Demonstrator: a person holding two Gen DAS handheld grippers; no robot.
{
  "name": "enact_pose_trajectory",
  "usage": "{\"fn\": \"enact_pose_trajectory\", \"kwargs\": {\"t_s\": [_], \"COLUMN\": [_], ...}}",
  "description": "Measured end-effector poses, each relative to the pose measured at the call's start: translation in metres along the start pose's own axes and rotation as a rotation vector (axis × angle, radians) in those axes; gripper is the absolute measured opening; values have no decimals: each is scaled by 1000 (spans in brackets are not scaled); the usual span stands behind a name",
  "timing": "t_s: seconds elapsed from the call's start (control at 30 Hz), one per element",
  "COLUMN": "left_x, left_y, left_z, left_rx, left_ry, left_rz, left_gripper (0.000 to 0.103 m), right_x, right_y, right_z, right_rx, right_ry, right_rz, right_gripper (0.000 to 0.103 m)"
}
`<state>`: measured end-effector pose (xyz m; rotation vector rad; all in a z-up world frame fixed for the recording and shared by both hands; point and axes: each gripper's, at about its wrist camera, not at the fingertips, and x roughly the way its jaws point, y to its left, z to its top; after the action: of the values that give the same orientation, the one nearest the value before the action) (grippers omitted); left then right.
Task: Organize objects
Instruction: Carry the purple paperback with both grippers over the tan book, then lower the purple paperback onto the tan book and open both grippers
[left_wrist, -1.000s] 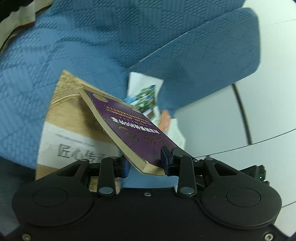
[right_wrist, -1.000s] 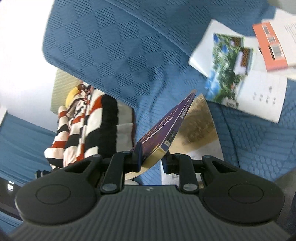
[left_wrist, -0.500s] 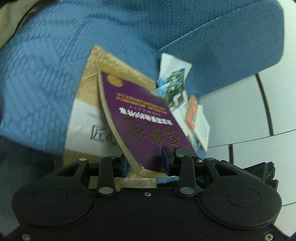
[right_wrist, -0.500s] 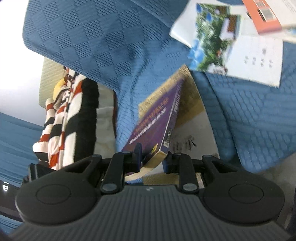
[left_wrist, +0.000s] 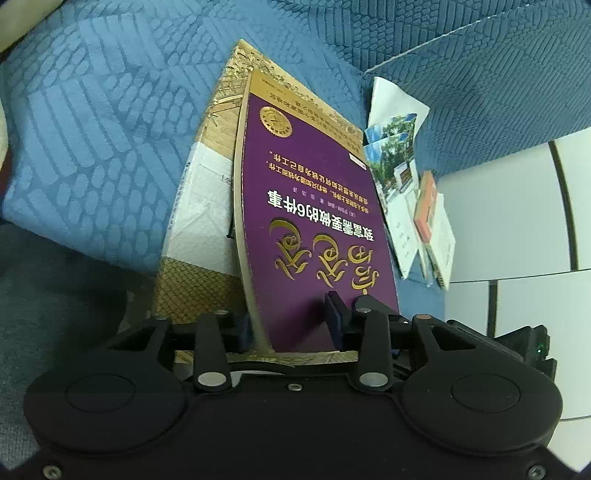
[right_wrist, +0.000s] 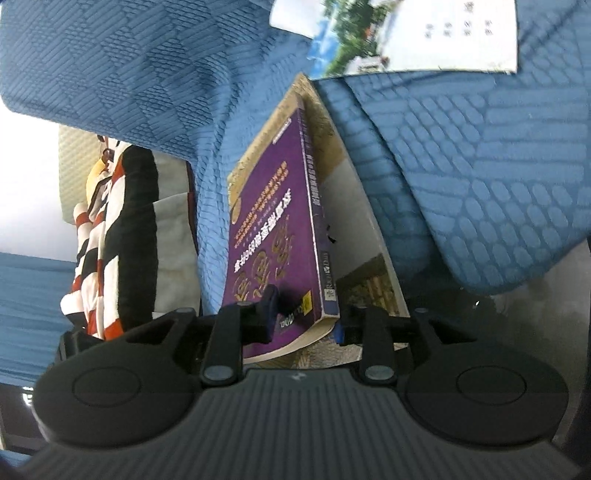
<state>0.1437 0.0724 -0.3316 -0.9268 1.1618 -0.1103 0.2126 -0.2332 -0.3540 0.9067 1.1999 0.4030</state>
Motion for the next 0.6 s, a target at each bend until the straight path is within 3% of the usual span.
{"fn": "enact_pose_trajectory", "kwargs": {"t_s": [0.27, 0.4, 0.5, 0.6], "left_x": [-4, -8, -13, -21], "left_y": [-2, -6, -10, -18], "left_z": [-2, -6, -9, -11], "left_rx": [11, 39, 51, 73], "left_ry": [-17, -28, -42, -73], "left_rz": [58, 93, 137, 170], "left_gripper": [47, 52, 55, 55], "right_x": [0, -3, -10, -22], "right_y": [2, 5, 9, 13], "right_z": [-5, -7, -10, -18], "right_rx": [-22, -51, -77, -133], "right_ry": [20, 29, 32, 9], "right_rz": [-15, -67, -91, -143], "right_gripper": [39, 43, 53, 54]}}
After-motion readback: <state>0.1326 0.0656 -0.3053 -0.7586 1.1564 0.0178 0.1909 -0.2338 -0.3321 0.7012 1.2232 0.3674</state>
